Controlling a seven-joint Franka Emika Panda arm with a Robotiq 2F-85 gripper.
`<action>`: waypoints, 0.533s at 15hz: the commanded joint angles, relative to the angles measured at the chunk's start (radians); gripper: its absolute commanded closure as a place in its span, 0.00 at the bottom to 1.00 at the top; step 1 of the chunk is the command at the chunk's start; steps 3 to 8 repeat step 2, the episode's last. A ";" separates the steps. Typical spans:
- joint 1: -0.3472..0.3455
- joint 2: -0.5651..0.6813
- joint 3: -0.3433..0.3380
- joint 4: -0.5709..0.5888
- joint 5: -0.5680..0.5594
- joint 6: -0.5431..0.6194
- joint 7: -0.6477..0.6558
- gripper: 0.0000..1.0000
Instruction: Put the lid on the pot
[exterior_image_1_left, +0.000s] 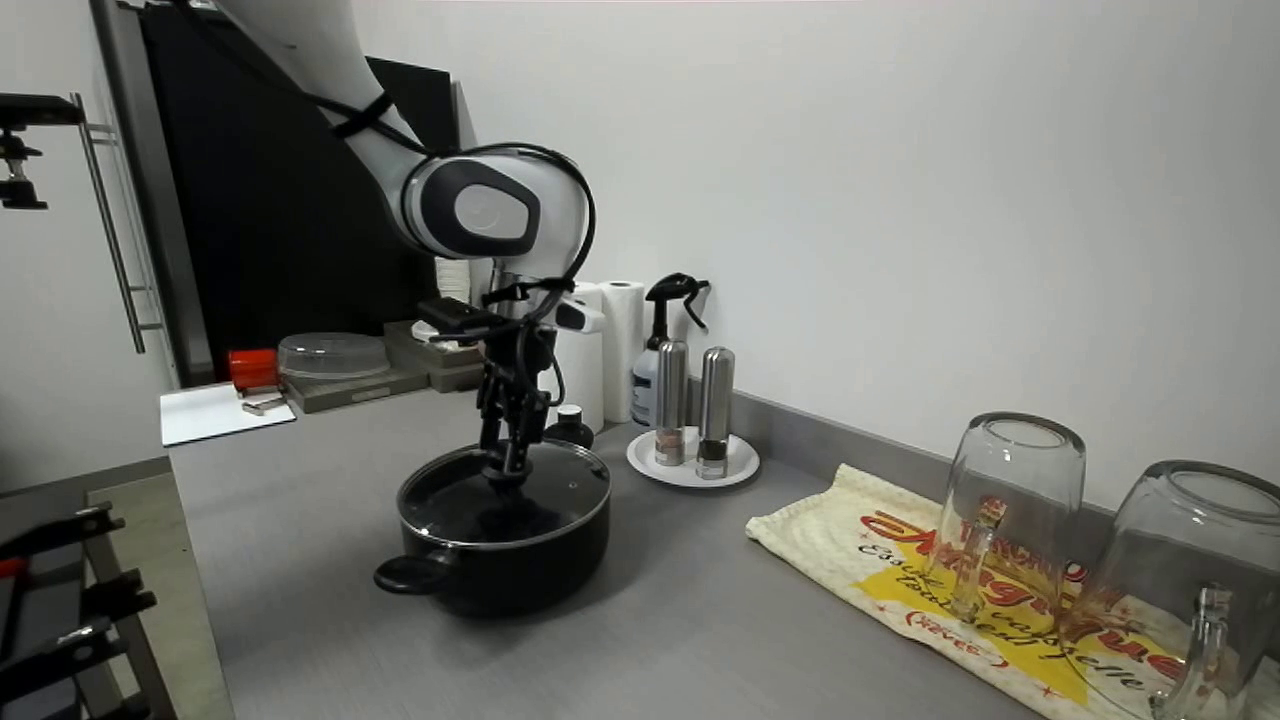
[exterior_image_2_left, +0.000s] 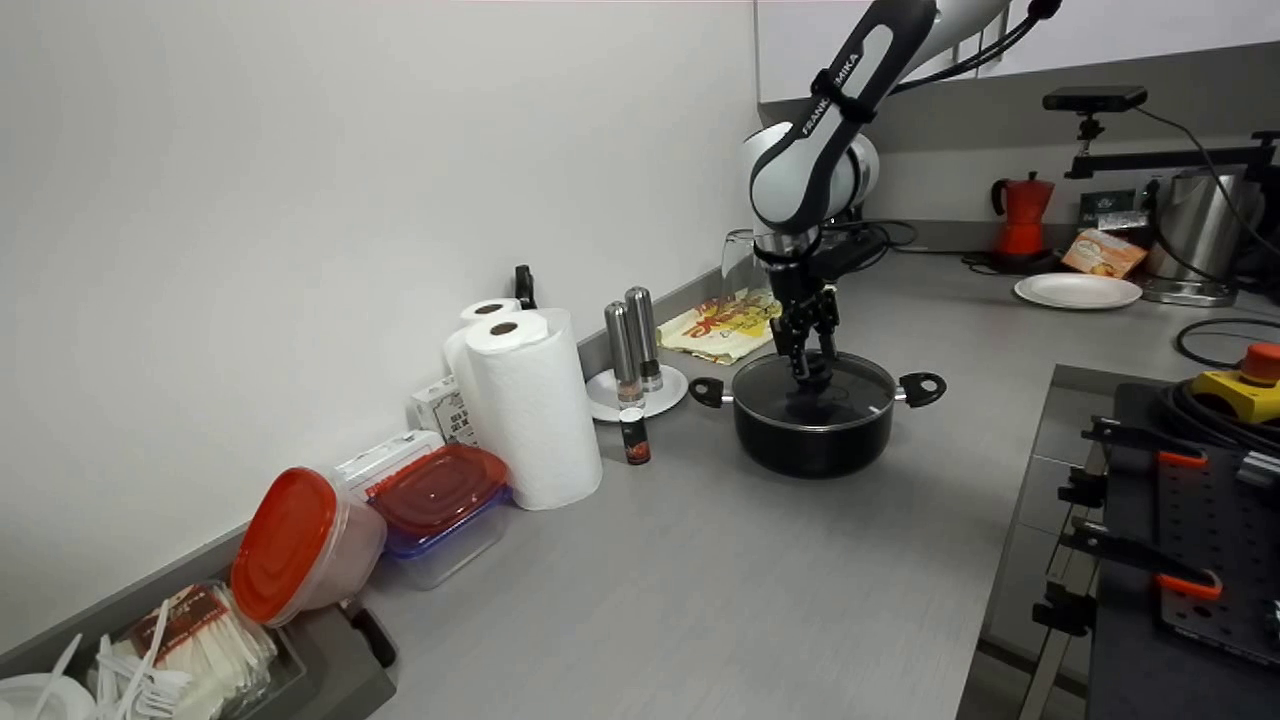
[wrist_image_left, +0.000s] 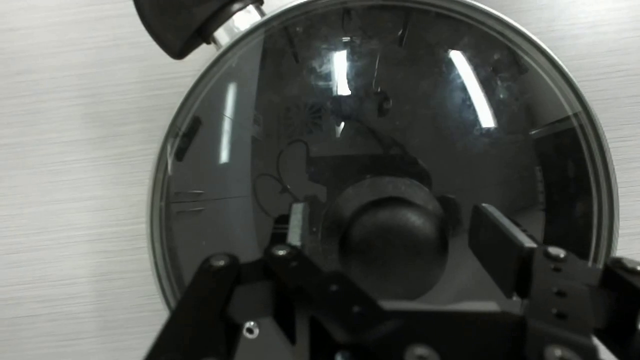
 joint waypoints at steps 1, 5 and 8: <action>0.003 0.001 -0.004 0.003 0.003 -0.003 -0.002 0.18; 0.003 0.001 -0.004 0.003 0.003 -0.003 -0.002 0.18; 0.003 0.001 -0.004 0.003 0.003 -0.003 -0.002 0.18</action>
